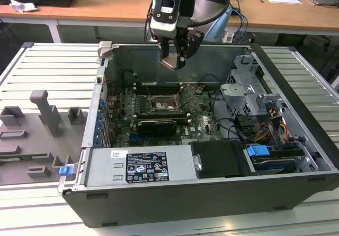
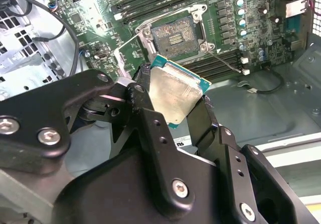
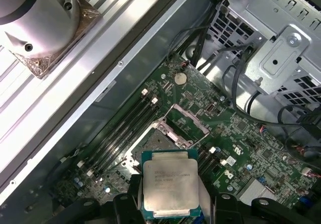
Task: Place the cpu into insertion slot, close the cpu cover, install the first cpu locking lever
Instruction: 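Place the cpu into insertion slot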
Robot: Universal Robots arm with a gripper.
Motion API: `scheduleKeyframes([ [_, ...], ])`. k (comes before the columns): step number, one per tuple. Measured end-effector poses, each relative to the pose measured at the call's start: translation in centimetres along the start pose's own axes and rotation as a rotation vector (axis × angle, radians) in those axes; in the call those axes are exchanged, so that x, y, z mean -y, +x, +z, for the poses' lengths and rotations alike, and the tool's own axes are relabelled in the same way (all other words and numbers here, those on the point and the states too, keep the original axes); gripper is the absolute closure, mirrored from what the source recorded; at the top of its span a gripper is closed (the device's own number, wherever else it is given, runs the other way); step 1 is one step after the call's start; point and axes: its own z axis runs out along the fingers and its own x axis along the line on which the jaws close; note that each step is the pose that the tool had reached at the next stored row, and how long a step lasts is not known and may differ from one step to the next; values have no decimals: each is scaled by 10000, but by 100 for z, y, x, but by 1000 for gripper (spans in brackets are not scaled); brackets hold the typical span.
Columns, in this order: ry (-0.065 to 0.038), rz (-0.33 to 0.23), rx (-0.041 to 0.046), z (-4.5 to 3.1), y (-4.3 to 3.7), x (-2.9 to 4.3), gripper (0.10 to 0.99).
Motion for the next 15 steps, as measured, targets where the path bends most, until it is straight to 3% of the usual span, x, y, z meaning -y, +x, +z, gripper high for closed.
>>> scheduleKeyframes([
  [9, -7, 375, 34, 3, 0, 0, 553],
  [15, -19, 977, 87, 13, 0, 1, 553],
])
